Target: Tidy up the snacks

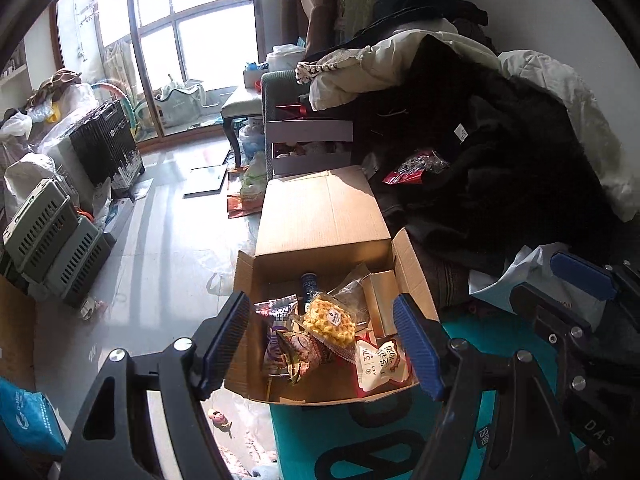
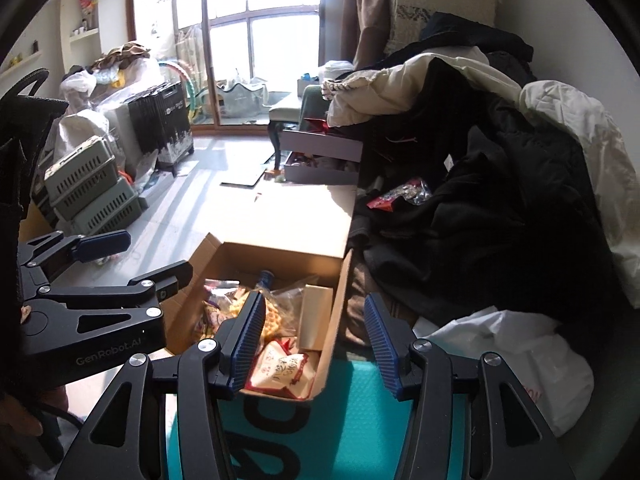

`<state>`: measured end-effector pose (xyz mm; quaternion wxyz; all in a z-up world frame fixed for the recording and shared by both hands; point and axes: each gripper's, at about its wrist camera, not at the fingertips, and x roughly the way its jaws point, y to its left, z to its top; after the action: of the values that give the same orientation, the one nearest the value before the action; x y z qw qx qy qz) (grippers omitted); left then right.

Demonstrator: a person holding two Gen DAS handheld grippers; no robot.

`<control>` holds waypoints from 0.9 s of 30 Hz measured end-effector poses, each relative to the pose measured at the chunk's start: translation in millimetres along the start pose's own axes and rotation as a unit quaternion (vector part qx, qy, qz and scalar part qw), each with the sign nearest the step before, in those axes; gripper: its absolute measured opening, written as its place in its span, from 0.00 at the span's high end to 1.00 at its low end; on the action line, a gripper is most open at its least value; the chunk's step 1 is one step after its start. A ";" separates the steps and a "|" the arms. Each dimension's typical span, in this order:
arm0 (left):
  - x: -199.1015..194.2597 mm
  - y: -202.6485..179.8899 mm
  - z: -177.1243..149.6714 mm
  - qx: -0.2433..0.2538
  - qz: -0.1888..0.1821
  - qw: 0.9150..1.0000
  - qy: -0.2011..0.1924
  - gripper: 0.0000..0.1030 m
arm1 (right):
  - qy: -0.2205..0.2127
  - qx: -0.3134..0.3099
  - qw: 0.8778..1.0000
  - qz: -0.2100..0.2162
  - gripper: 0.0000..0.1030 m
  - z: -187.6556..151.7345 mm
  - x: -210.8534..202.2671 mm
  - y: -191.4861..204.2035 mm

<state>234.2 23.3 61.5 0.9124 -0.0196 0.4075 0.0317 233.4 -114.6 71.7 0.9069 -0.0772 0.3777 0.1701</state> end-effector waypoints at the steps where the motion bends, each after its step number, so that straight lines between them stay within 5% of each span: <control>1: -8.3 0.4 -0.3 0.000 -0.001 1.000 -0.007 0.29 | -0.006 -0.001 1.000 0.000 0.50 0.3 -8.1 1.7; 13: -91.9 8.2 -30.6 -0.009 -0.012 0.998 -0.059 0.29 | -0.056 -0.005 0.998 0.003 0.39 -16.2 -86.0 21.7; 27: -117.1 20.1 -92.2 -0.034 -0.002 0.998 -0.059 0.28 | -0.045 0.007 0.999 0.011 0.32 -69.8 -113.6 45.5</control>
<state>86.3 32.8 87.1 0.9336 -0.0498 0.3521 0.0452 96.1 -119.4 102.9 0.9214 -0.0590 0.3388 0.1809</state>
